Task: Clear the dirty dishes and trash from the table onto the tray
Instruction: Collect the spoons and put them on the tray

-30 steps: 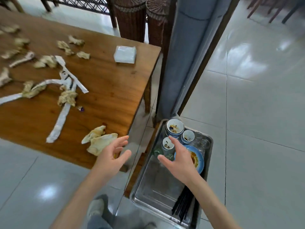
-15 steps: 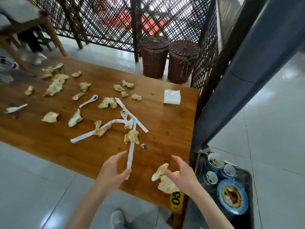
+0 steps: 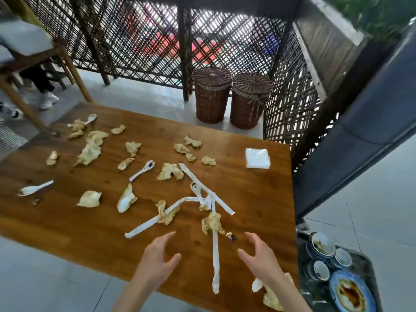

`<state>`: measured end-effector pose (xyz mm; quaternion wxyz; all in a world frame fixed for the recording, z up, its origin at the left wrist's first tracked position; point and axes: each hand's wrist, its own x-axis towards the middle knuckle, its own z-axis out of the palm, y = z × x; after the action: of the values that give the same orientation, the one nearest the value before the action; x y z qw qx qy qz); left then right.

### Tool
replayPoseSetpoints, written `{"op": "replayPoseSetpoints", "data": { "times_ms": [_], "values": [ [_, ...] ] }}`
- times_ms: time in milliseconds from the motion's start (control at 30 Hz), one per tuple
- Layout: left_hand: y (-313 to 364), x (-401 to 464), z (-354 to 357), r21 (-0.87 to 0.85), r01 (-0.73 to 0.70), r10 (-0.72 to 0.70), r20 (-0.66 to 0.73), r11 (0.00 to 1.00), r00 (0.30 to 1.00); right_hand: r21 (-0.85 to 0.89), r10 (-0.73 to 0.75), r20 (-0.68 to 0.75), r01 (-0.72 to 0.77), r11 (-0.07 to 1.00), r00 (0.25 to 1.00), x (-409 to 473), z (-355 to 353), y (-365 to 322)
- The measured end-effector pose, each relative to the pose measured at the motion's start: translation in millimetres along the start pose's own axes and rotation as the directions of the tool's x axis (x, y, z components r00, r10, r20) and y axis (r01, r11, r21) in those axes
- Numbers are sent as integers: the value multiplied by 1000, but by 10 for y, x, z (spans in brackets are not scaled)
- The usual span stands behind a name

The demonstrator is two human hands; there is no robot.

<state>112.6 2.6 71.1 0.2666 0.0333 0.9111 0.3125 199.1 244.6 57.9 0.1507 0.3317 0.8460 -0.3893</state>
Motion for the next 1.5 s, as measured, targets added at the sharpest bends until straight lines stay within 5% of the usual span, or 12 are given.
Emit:
{"op": "replayPoseSetpoints", "data": {
  "times_ms": [533, 733, 1000, 1167, 1500],
  "values": [
    [-819, 1376, -1262, 71, -51, 56, -64, 996, 996, -72, -36, -17, 34, 997, 999, 974, 693, -1284],
    [-1085, 2121, -1778, 221, -174, 163, 68, 960, 984, -99, 77, -173, -95, 990, 982, 1267, 1015, -1742],
    [-1180, 2768, -1997, 359, -311, 218, 275, 880, 936, -34, 295, -204, -308, 951, 933, 1449, 1337, -1956],
    [-1096, 3018, -1924, 387, -398, 271, 341, 832, 900, -73, 348, -385, -404, 912, 855, 1518, 1328, -1952],
    [-950, 3338, -1697, 492, -424, 195, 450, 761, 871, -67, 471, -371, -529, 846, 801, 1539, 1377, -1955]
  ]
}}
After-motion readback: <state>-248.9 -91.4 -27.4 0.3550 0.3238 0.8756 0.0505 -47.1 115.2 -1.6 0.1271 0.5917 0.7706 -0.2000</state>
